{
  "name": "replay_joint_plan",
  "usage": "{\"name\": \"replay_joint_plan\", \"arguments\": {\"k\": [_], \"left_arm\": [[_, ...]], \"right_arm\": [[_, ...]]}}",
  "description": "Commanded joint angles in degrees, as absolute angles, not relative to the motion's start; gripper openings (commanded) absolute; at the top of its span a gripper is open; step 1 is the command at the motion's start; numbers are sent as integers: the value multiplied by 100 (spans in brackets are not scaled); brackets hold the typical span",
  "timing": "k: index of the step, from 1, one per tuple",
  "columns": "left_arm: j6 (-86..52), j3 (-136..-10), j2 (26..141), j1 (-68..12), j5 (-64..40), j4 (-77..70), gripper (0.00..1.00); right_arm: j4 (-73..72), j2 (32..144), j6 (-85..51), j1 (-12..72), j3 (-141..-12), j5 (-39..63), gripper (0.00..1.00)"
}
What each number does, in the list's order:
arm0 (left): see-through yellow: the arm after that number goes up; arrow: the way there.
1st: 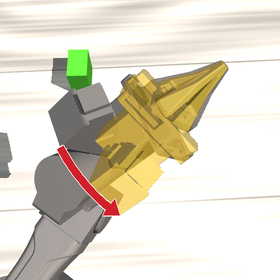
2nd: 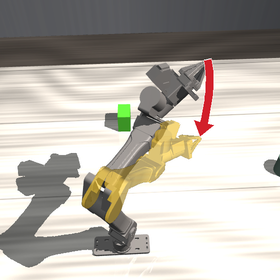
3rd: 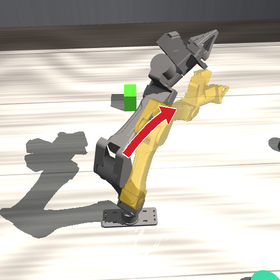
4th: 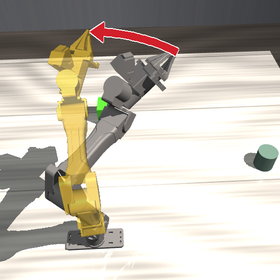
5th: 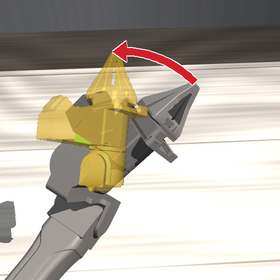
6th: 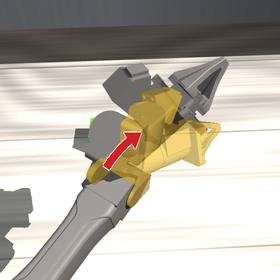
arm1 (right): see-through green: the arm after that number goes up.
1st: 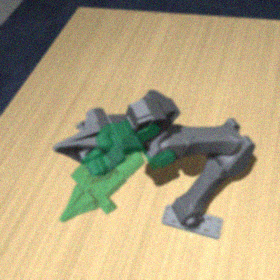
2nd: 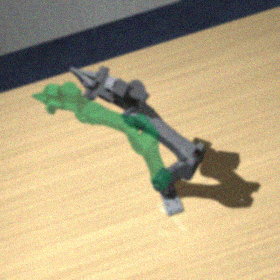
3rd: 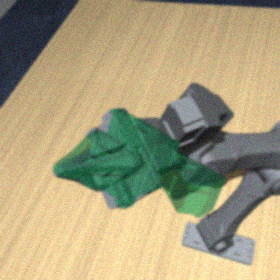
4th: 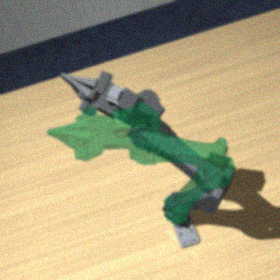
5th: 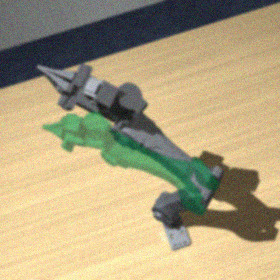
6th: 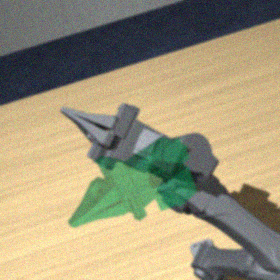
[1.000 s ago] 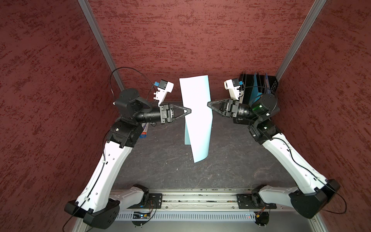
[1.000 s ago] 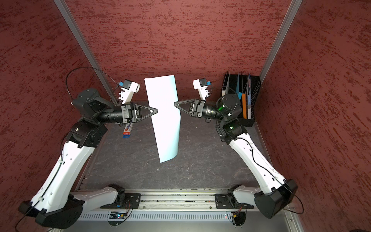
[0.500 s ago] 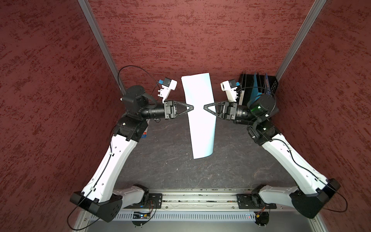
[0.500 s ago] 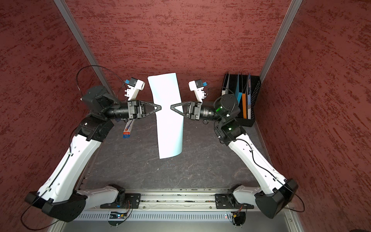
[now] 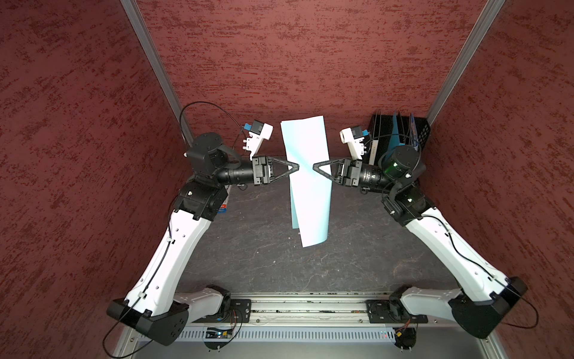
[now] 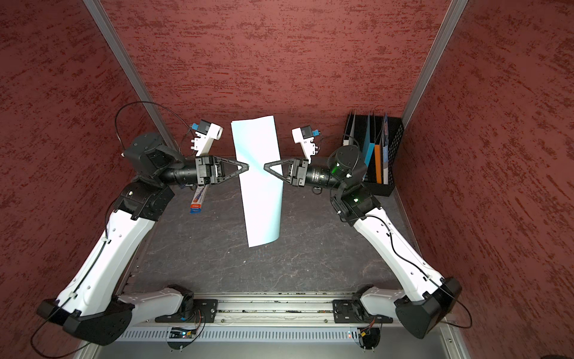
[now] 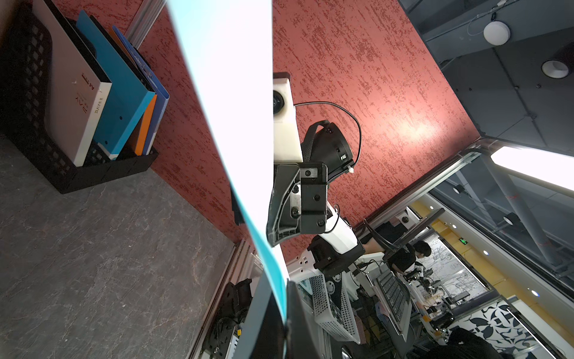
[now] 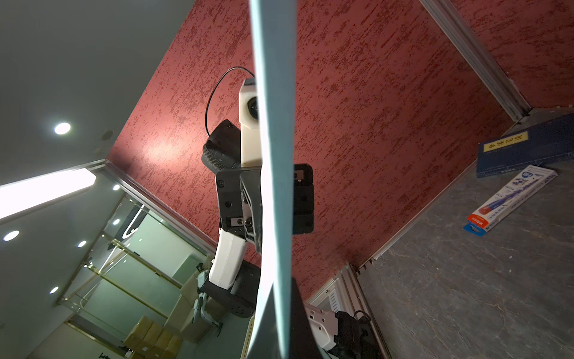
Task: Fold the rectangular paper in half along the long edge
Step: Fold the paper.
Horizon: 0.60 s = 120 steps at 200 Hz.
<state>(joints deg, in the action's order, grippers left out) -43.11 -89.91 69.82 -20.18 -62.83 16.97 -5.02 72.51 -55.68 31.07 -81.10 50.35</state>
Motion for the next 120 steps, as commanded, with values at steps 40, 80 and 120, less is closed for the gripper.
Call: {"name": "replay_joint_plan", "arguments": {"k": [40, 80, 120], "left_arm": [[-4320, -8992, 6830, -1970, -6240, 1668, 12], [-4348, -8896, 6812, -1963, -6240, 1652, 27], [-4472, -8808, 6787, -1973, -6240, 1480, 31]], "right_arm": [[-698, 7023, -5530, 3120, -8072, 4765, 0], [-477, 6951, -5335, 3120, -8226, 4602, 0], [-412, 6919, -5220, 3121, -8157, 4390, 0]]}}
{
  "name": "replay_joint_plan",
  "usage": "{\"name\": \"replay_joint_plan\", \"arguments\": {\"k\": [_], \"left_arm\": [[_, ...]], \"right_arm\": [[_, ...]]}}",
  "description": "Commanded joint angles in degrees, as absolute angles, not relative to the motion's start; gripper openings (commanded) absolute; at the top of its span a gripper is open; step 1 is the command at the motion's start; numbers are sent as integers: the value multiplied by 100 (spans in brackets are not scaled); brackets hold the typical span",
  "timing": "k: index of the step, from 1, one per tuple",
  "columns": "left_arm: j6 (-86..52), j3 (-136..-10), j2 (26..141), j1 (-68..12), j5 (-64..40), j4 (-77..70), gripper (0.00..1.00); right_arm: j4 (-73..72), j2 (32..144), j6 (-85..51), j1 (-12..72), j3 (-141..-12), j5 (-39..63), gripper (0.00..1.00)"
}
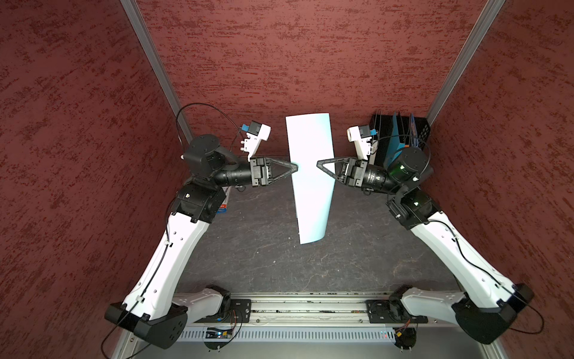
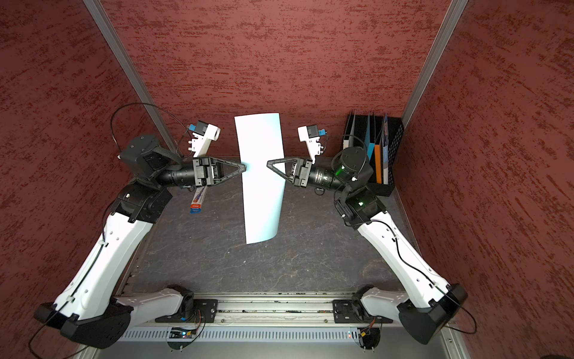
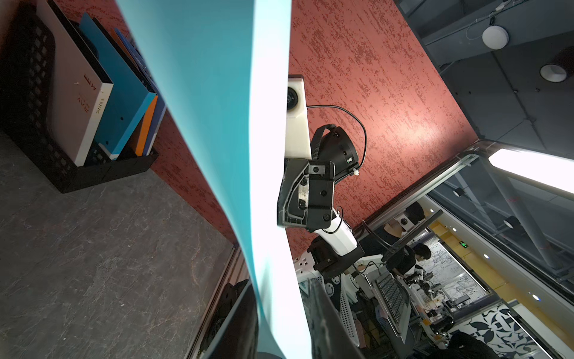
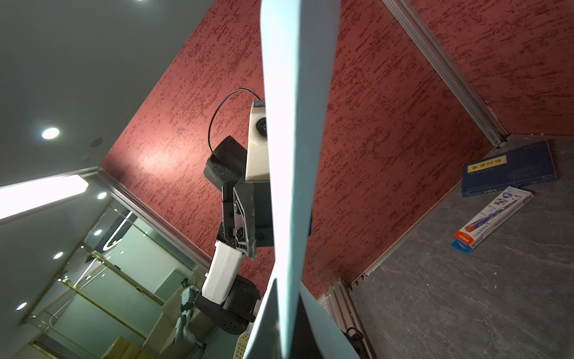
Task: Fold the rectangular paper in half along the long edge
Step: Fold the paper.
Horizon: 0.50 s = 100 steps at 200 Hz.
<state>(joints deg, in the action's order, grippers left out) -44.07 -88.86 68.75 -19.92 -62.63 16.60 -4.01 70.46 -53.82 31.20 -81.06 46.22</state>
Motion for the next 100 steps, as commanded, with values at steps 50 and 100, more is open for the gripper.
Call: {"name": "replay_joint_plan", "arguments": {"k": [50, 100], "left_arm": [[-4534, -8752, 6812, -1973, -6260, 1380, 30], [-4570, -8644, 6823, -1980, -6269, 1291, 27]], "right_arm": [[-327, 6891, -5133, 3135, -8123, 4223, 0], [-69, 6846, -4916, 3224, -8146, 3981, 0]]}}
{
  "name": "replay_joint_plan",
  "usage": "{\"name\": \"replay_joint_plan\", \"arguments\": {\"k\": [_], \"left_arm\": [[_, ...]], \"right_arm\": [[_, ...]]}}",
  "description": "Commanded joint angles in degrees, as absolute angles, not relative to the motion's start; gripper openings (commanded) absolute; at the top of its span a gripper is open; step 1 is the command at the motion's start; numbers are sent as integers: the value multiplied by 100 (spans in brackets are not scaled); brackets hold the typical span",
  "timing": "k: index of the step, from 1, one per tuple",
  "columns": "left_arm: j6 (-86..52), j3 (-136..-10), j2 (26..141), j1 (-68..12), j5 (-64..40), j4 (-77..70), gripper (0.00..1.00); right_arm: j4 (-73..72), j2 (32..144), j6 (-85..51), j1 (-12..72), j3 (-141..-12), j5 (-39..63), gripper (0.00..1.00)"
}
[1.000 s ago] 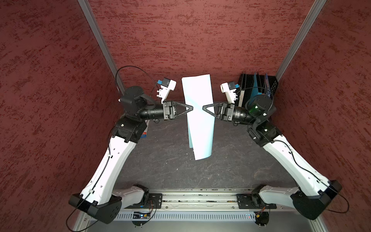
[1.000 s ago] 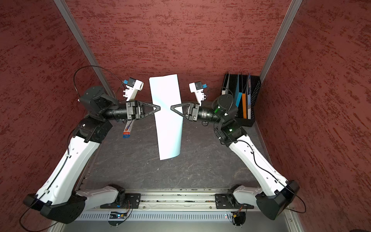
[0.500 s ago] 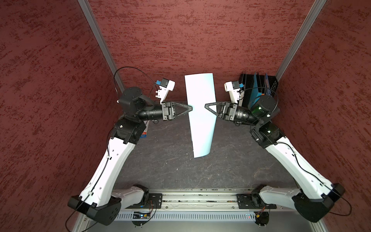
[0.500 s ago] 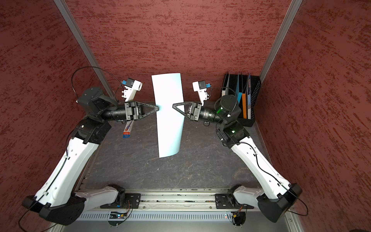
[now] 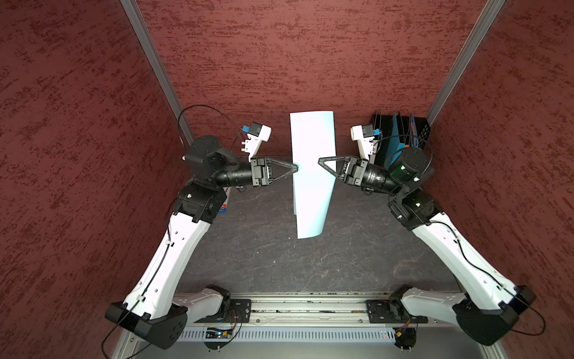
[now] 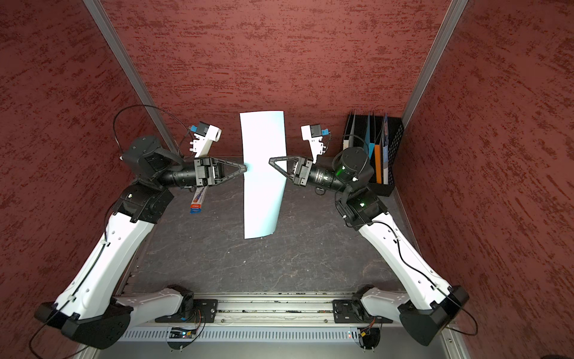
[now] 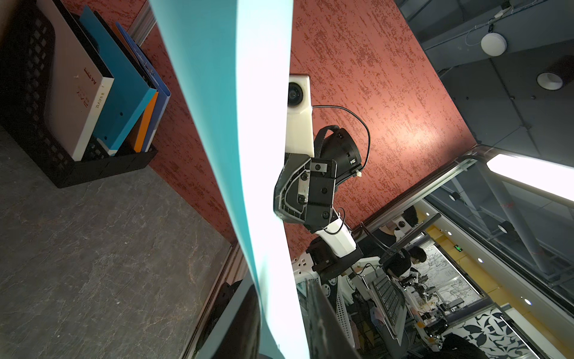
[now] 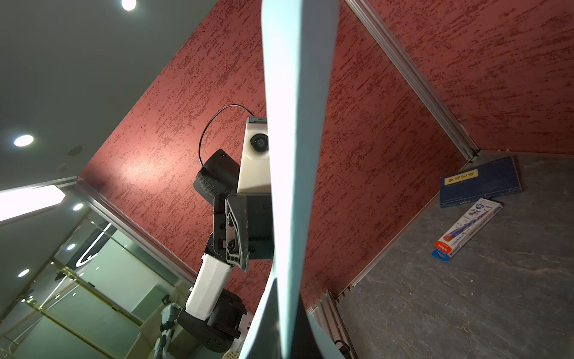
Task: Fold the rectangular paper in half along the long edge
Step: Fold the paper.
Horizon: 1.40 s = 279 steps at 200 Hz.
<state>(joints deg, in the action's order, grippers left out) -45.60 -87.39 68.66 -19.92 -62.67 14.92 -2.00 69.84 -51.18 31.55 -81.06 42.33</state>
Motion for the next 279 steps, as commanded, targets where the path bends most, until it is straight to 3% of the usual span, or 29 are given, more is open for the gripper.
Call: {"name": "replay_joint_plan", "arguments": {"k": [1, 159, 216, 268, 279], "left_arm": [[-4570, -8642, 6831, -1979, -6272, 1291, 27], [-4570, -8485, 6802, -1921, -6293, 1229, 19], [-4568, -8442, 6798, -1893, -6297, 1225, 0], [-4560, -8412, 6755, -1847, -6297, 1247, 0], [-4561, -8411, 6750, -1846, -6308, 1252, 0]], "right_arm": [[-65, 6846, -4910, 3229, -8147, 3981, 0], [426, 6688, -4323, 3516, -8198, 3046, 0], [450, 6775, -4313, 3561, -8321, 3178, 0], [569, 6784, -4285, 3577, -8349, 3194, 0], [614, 6798, -4287, 3578, -8371, 3254, 9]]}}
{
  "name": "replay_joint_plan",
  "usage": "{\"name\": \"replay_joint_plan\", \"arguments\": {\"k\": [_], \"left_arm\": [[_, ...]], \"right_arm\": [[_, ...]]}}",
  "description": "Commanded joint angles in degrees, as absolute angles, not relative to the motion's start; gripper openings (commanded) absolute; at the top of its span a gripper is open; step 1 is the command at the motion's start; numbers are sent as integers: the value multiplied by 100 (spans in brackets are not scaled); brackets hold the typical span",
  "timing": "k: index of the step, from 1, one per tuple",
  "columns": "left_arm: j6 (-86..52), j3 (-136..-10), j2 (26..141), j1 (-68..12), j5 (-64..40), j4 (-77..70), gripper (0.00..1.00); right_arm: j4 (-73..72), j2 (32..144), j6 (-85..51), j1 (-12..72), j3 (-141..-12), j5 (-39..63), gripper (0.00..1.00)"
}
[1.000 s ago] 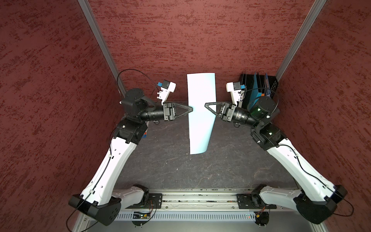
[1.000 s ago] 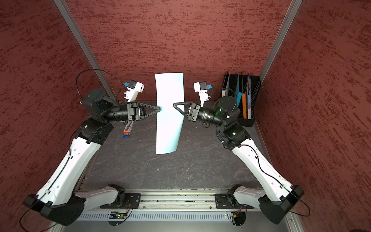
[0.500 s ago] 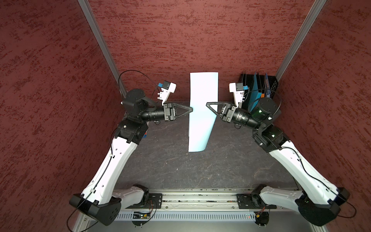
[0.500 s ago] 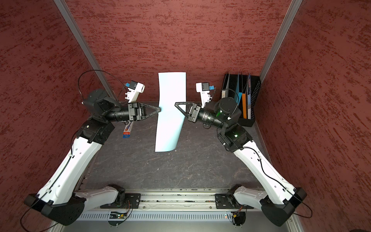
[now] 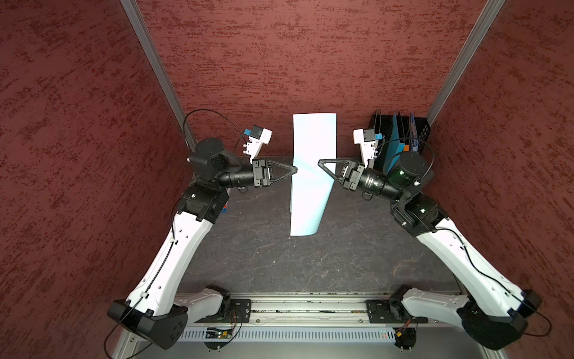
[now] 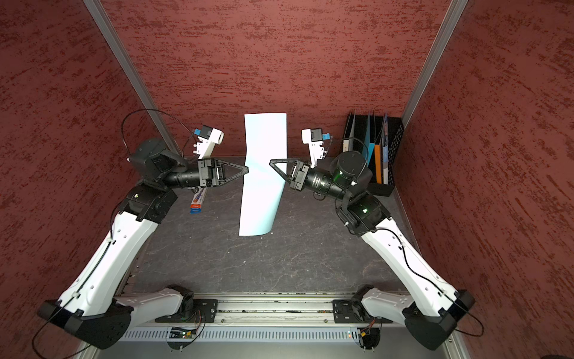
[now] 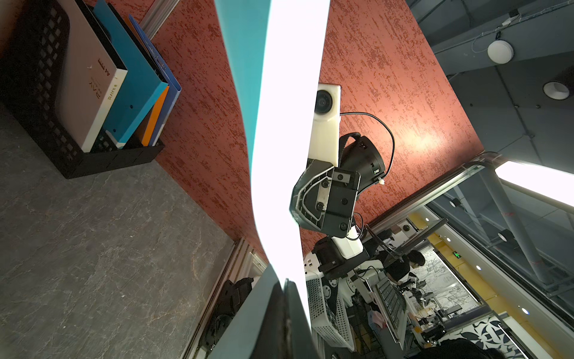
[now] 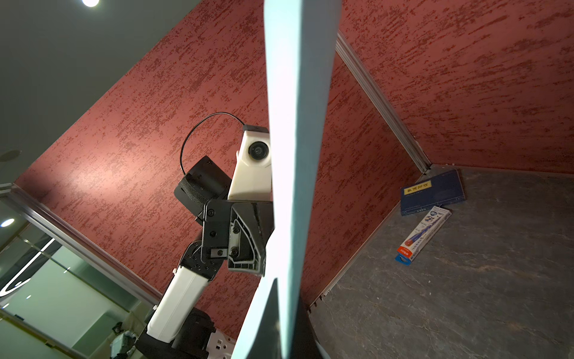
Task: Fold the rectangular paper in half along the long edge
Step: Fold the paper.
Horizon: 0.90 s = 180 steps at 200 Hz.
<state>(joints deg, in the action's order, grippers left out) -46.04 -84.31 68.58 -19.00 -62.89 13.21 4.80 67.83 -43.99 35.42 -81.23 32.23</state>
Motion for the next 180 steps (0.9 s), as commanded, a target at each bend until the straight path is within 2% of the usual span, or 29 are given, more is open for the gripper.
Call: {"name": "replay_joint_plan", "arguments": {"k": [1, 48, 55, 131, 150, 180], "left_arm": [[-4561, -8411, 6750, -1846, -6309, 1254, 0], [-4577, -8537, 6645, -1776, -6284, 1211, 0], [-4587, -8559, 6628, -1767, -6267, 1179, 0], [-5175, -8753, 6755, -1696, -6231, 314, 0], [-5192, -8769, 6786, -1696, -6240, 277, 0], [-5181, -8772, 6781, -1670, -6249, 290, 0]], "right_arm": [[619, 6801, -4283, 3577, -8369, 3262, 10], [554, 6812, -4443, 3577, -8360, 3792, 55], [475, 6812, -4508, 3575, -8344, 3911, 58], [-599, 6838, -5226, 3577, -8023, 4652, 54], [-863, 6814, -5356, 3577, -7985, 4767, 45], [-931, 6729, -5379, 3568, -7974, 4816, 25]]}}
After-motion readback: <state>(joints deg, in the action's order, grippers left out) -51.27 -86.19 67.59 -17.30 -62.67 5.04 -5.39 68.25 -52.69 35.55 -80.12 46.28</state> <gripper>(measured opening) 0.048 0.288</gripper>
